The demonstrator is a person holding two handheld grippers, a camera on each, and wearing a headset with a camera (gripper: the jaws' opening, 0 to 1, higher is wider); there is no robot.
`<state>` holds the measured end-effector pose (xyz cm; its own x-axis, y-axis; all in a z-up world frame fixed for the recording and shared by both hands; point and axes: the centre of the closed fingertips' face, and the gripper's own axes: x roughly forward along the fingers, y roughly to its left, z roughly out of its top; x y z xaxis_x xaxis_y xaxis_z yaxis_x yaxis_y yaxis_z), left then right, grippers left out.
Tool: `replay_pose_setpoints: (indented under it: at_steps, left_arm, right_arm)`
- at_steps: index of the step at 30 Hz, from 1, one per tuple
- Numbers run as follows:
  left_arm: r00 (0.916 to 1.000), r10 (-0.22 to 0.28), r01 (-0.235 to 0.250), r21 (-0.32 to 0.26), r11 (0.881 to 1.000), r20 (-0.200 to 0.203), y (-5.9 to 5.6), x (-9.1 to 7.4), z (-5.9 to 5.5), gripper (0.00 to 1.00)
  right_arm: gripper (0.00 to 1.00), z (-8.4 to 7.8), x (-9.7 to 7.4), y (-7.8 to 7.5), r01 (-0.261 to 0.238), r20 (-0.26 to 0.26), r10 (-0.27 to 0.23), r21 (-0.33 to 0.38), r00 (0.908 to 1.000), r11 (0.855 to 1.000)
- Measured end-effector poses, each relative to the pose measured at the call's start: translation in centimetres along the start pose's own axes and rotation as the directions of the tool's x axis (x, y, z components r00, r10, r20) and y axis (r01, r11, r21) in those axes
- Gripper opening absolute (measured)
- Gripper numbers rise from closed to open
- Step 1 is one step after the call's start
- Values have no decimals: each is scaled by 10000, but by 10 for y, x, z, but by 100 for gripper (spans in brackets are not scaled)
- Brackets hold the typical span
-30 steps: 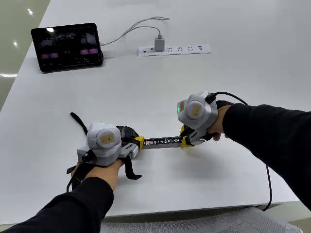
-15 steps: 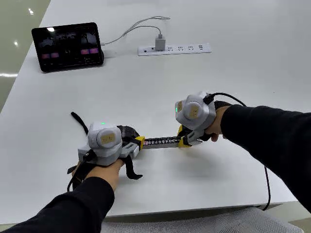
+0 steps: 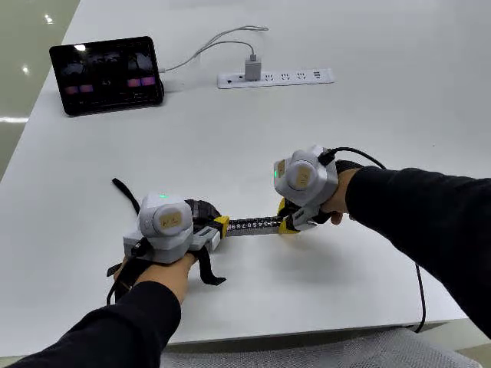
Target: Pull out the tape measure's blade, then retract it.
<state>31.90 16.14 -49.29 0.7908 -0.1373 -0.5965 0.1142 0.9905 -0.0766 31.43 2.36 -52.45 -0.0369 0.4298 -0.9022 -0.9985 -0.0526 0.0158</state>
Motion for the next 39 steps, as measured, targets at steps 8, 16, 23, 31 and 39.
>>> replay_pose_setpoints:
  at_steps: [8, 16, 23, 31, 39]
  left_arm:
    - [10000, -3, 3, -13, 10000, -31, 0, 0, 0, 61]
    - [10000, -18, 18, -18, 10000, -49, 0, 0, 0, 61]
    - [10000, -25, 25, -18, 10000, -58, 0, 0, 0, 61]
    - [10000, -37, 37, -24, 10000, -41, 0, 0, 0, 61]
    - [10000, -64, 64, -15, 10000, -58, 0, 0, 0, 61]
  right_arm:
    - [11, 3, 2, 1, 14, 33, -14, -70, 10000, 10000]
    - [11, 6, 3, 1, -27, 103, 28, -36, 9999, 10000]
    - [11, 10, 5, 2, -29, 118, 30, -71, 9999, 10000]
    - [11, 13, 6, 2, -27, 97, 29, -167, 9999, 9999]
    - [11, 18, 9, 2, -39, 207, 42, -131, 9998, 9999]
